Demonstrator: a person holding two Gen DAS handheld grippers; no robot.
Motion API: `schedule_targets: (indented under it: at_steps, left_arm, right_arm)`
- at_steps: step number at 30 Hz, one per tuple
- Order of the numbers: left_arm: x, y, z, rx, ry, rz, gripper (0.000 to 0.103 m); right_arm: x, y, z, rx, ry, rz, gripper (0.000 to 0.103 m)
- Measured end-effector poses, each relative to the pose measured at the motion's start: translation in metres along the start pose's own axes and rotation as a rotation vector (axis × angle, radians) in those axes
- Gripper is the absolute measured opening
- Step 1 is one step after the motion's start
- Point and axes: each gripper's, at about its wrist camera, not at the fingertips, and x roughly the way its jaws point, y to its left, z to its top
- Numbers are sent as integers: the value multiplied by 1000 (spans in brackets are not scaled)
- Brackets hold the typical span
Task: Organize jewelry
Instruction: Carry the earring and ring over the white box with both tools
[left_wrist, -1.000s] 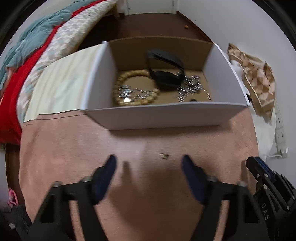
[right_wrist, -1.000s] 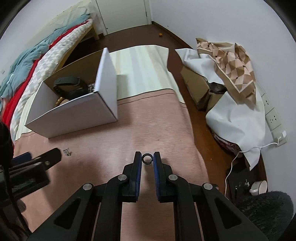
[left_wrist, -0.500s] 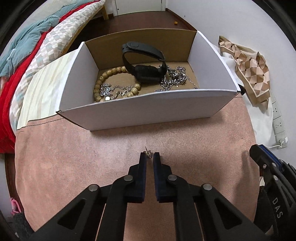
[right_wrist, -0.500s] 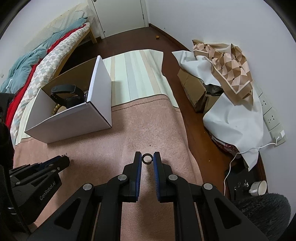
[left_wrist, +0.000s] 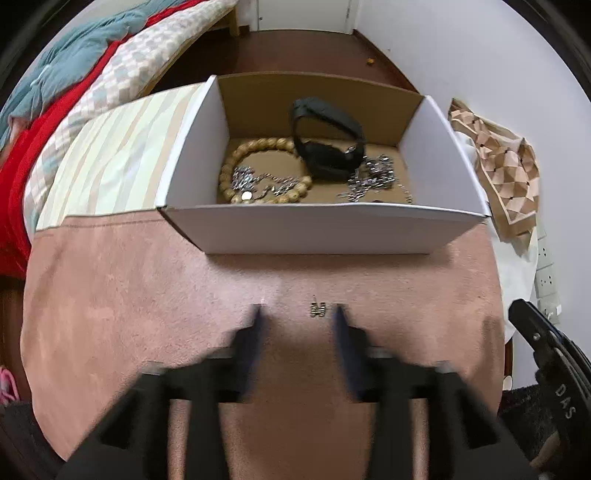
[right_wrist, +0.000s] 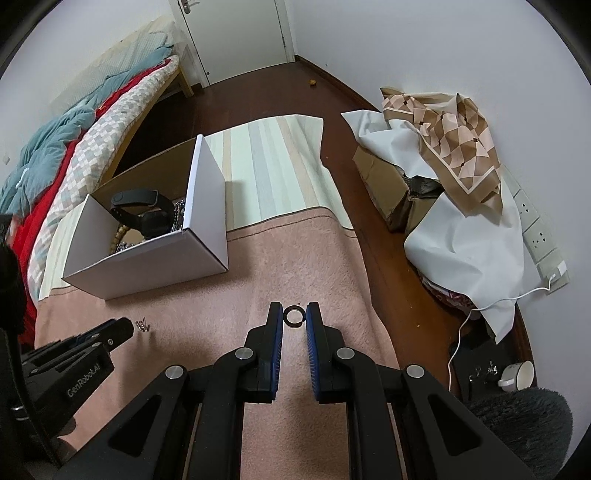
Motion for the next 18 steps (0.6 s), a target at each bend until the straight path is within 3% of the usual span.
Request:
schedule_targets:
  at_steps: [9, 12, 14, 18]
  left_arm:
    - [19, -21, -1, 49, 24, 37, 53]
    - [19, -28, -2, 79, -5, 49, 39]
    - [18, -32, -1, 91, -11, 49, 16]
    - [18, -36, 0, 103, -10, 43, 6]
  right_arm:
    - [6, -8, 2, 29, 11, -5, 13]
    - [7, -12, 2, 35, 15, -11, 13]
    - [8, -14, 2, 36, 17, -13, 13]
    - [11, -16, 3, 39, 22, -15, 13]
